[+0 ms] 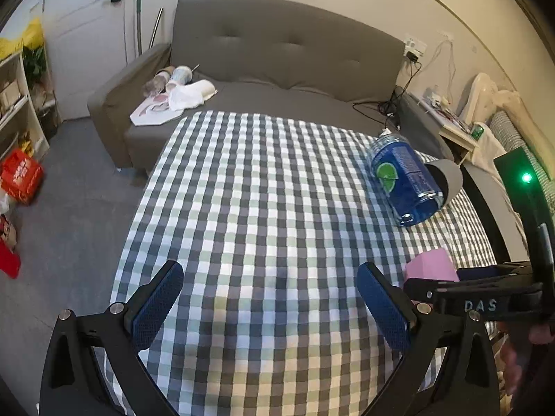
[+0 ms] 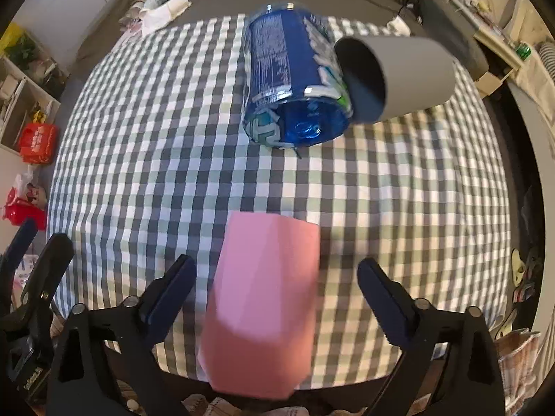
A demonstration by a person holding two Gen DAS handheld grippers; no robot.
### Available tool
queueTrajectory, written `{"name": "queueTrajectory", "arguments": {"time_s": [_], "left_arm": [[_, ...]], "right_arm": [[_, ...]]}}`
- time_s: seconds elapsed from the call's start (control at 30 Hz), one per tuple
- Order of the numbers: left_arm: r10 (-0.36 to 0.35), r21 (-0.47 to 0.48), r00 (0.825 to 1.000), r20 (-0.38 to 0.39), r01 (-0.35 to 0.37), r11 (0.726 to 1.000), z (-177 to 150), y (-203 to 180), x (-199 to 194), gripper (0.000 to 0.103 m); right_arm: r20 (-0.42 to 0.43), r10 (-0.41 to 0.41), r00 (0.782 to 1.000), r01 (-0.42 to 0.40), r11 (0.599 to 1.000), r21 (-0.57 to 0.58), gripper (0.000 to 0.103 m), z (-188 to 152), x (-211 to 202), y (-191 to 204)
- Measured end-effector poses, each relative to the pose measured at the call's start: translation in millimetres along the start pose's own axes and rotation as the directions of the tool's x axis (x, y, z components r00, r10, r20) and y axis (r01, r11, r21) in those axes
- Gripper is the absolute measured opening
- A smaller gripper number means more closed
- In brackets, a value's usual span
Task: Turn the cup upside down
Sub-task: 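Move the right gripper over the pink cup and close on its body, then lift the pink cup with the right gripper and rotate it upright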
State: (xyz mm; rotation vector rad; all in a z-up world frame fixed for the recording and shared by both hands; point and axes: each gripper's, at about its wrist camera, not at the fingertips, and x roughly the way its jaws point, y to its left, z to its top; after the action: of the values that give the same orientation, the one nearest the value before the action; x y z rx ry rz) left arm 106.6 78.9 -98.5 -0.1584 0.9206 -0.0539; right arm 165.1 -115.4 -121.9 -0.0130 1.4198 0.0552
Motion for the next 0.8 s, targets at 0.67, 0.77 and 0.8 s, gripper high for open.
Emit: {"name": "queueTrajectory", "arguments": {"time_s": [0.67,0.77,0.8], "left_arm": [[0.013,0.010,1.000,0.003,-0.013,1.000,2,-8,2,0.103],[0.015,0.009,1.000,0.009,-0.015,1.000,2,-9,0,0.103],[0.015,0.007,1.000,0.010,-0.015,1.000,2,-9,-1,0.103]], "right_arm": [[0.121,0.109,0.987,-0.109,0.994,-0.014,0.056,16,-25,-5],[0.201,0.105,0.974,-0.098,0.994,-0.045,0.056,15,-40,-3],[0.232,0.097,0.968,-0.085,0.995,-0.059,0.056,14,-46,-1]]}}
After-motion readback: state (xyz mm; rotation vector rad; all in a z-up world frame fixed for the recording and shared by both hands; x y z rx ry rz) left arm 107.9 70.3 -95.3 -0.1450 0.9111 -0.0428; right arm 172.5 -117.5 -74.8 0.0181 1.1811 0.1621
